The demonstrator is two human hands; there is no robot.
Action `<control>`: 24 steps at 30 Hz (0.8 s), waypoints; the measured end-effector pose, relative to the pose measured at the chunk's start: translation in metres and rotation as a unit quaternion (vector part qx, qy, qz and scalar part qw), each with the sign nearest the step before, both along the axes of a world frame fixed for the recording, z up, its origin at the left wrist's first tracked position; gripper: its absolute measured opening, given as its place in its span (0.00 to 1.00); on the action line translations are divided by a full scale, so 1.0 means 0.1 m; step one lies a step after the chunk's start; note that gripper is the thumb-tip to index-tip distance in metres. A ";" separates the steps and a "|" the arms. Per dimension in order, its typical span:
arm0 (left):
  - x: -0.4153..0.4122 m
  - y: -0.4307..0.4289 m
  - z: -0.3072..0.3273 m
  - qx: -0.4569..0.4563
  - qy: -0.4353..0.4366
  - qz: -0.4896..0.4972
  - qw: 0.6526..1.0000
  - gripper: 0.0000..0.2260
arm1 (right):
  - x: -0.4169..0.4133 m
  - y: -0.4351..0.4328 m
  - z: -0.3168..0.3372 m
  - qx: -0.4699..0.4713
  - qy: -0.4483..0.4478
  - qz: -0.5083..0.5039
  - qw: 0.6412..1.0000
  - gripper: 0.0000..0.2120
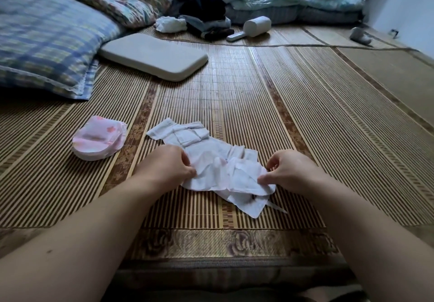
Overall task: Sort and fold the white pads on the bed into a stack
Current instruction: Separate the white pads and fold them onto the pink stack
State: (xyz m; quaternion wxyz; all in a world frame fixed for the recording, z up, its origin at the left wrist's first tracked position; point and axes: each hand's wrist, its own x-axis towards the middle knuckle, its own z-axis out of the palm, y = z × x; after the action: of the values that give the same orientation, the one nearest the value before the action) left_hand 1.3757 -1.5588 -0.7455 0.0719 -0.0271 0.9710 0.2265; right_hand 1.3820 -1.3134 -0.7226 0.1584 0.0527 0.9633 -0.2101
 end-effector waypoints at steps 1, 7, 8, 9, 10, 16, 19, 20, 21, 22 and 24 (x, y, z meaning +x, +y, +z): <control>-0.01 0.01 0.00 0.004 -0.012 -0.003 1.000 0.05 | 0.00 -0.01 -0.01 0.003 0.000 0.004 1.000 0.09; 0.01 -0.01 0.01 -0.026 -0.031 -0.001 0.999 0.12 | 0.00 -0.06 -0.02 0.030 -0.006 0.009 0.999 0.10; 0.02 -0.02 0.02 -0.042 -0.044 0.000 0.998 0.15 | 0.00 -0.06 -0.01 0.026 -0.005 0.009 1.000 0.10; 0.02 -0.03 0.03 -0.053 -0.058 -0.001 0.997 0.16 | 0.00 -0.06 -0.01 0.021 -0.003 0.007 1.000 0.10; 0.02 -0.03 0.03 -0.057 -0.070 -0.004 0.996 0.16 | 0.00 -0.05 -0.01 0.018 0.003 0.007 1.000 0.10; 0.05 0.03 0.12 0.001 -0.045 -0.045 0.998 0.09 | -0.01 0.01 -0.04 -0.004 0.058 -0.010 0.998 0.11; 0.06 0.03 0.19 0.188 0.004 -0.007 0.982 0.04 | -0.03 0.08 0.00 -0.074 0.093 -0.048 0.992 0.08; 0.07 0.03 0.22 0.257 0.015 0.009 0.966 0.04 | -0.03 0.10 0.02 -0.123 0.098 -0.072 0.985 0.07; 0.08 0.03 0.24 0.317 0.019 0.022 0.948 0.07 | -0.03 0.10 0.05 -0.184 0.101 -0.096 0.973 0.08; 0.09 0.04 0.26 0.366 0.015 0.032 0.930 0.10 | -0.02 0.10 0.09 -0.247 0.103 -0.115 0.957 0.09; 0.11 0.10 0.28 0.433 0.003 0.048 0.900 0.13 | 0.01 0.04 0.17 -0.349 0.108 -0.133 0.921 0.12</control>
State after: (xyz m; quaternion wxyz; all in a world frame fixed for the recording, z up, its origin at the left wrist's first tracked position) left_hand 1.3862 -1.5487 -0.7170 0.0628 -0.0388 0.7752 0.6274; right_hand 1.3831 -1.3097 -0.7060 0.0320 0.0982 0.8247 -0.5561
